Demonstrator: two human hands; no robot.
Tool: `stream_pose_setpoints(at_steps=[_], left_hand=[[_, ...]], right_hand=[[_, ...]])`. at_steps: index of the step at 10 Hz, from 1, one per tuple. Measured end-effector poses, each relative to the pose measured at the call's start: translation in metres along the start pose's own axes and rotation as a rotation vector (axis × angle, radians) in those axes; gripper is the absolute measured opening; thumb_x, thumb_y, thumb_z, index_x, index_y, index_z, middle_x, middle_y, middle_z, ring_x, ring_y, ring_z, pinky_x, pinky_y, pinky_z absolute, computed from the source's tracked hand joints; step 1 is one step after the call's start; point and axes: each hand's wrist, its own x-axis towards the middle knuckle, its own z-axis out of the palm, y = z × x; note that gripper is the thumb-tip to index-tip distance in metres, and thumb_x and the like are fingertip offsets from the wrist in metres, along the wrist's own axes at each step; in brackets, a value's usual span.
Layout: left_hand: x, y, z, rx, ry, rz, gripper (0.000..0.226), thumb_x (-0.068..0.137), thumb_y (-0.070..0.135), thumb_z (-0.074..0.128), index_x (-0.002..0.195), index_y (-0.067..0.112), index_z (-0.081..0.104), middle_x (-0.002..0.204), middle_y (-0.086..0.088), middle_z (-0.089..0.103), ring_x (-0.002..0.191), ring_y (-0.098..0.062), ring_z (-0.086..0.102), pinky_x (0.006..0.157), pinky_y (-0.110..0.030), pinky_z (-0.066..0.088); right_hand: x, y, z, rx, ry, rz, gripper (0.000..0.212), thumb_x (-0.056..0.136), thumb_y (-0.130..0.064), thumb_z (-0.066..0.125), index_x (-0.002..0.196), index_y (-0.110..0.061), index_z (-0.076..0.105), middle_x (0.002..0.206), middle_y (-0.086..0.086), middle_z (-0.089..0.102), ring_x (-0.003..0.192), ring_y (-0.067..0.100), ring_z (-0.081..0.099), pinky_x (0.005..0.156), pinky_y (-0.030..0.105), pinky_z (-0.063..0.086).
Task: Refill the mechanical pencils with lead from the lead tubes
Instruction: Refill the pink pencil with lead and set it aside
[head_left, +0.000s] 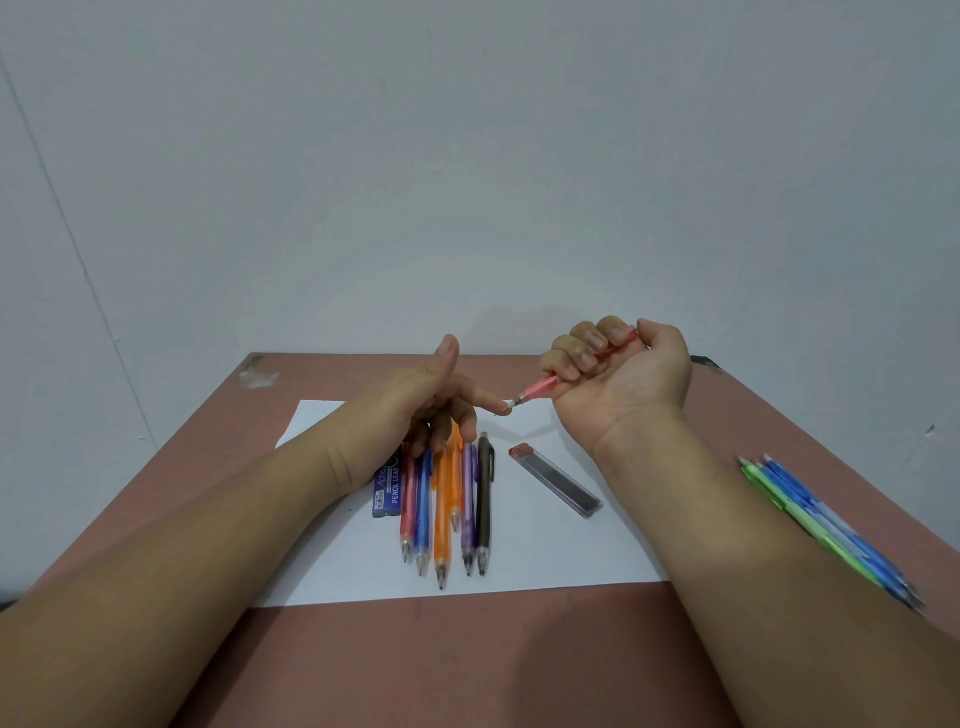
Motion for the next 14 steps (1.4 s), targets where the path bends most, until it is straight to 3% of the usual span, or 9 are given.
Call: stream_pose_setpoints(at_steps=[3,6,7,8,9,11,12,14], left_hand=[[0.001,0.0,0.0,0.011,0.004,-0.005,0.08,0.089,0.076,0.017,0.102,0.029,0.08,0.081,0.001,0.066,0.064,-0.013,0.049,0.061,-0.028,0.038],[0.003,-0.005,-0.003,0.015,-0.01,0.016,0.077,0.087,0.081,0.023,0.105,0.031,0.079,0.081,0.002,0.066,0.064,-0.012,0.05,0.057,-0.024,0.039],[0.001,-0.007,-0.004,0.021,0.003,0.043,0.048,0.089,0.064,0.047,0.11,0.033,0.076,0.085,-0.001,0.067,0.066,-0.017,0.049,0.062,-0.03,0.04],[0.001,-0.01,-0.005,-0.033,0.029,0.037,0.032,0.081,0.03,0.066,0.112,0.028,0.073,0.085,-0.007,0.067,0.063,-0.017,0.049,0.061,-0.033,0.039],[0.002,-0.01,-0.003,-0.063,0.07,0.027,0.032,0.077,0.018,0.068,0.108,0.017,0.068,0.08,-0.006,0.065,0.06,-0.016,0.052,0.059,-0.029,0.041],[0.003,-0.011,-0.001,0.083,0.123,0.023,0.017,0.086,0.029,0.075,0.095,0.022,0.063,0.073,0.0,0.067,0.071,-0.022,0.065,0.08,-0.044,0.055],[0.002,-0.009,0.0,0.1,0.13,0.018,0.023,0.087,0.033,0.079,0.092,0.022,0.06,0.075,0.0,0.068,0.078,-0.027,0.07,0.086,-0.05,0.057],[0.001,-0.005,0.001,0.128,0.148,0.018,0.028,0.082,0.037,0.079,0.092,0.02,0.059,0.077,-0.002,0.069,0.085,-0.035,0.071,0.083,-0.051,0.058]], right_hand=[[-0.001,0.001,0.0,0.01,-0.003,0.002,0.038,0.09,-0.036,0.037,0.058,-0.017,0.036,0.061,-0.001,0.031,0.047,0.016,0.024,0.049,0.025,0.021],[-0.001,-0.001,0.0,-0.003,0.015,-0.011,0.032,0.089,-0.03,0.033,0.059,-0.018,0.034,0.06,-0.001,0.03,0.048,0.017,0.023,0.049,0.025,0.02],[-0.001,-0.002,0.0,-0.01,0.022,-0.018,0.032,0.089,-0.029,0.033,0.06,-0.018,0.034,0.06,-0.001,0.03,0.048,0.017,0.023,0.049,0.025,0.02],[-0.001,-0.003,-0.002,-0.016,0.025,-0.027,0.031,0.089,-0.029,0.032,0.06,-0.018,0.033,0.06,-0.001,0.03,0.048,0.017,0.023,0.048,0.025,0.02],[0.0,-0.005,-0.002,-0.026,0.033,-0.04,0.032,0.089,-0.029,0.032,0.059,-0.018,0.033,0.061,-0.001,0.03,0.048,0.017,0.023,0.048,0.025,0.02],[0.001,-0.005,-0.003,-0.03,0.037,-0.044,0.033,0.09,-0.03,0.032,0.059,-0.018,0.034,0.061,-0.001,0.03,0.048,0.017,0.022,0.049,0.025,0.02],[0.0,-0.004,-0.002,-0.033,0.035,-0.041,0.033,0.09,-0.03,0.032,0.059,-0.018,0.033,0.06,-0.001,0.03,0.048,0.017,0.022,0.048,0.025,0.02],[-0.001,-0.003,0.0,-0.029,0.033,-0.038,0.032,0.089,-0.029,0.032,0.059,-0.018,0.034,0.06,-0.001,0.03,0.048,0.017,0.022,0.049,0.026,0.019]])
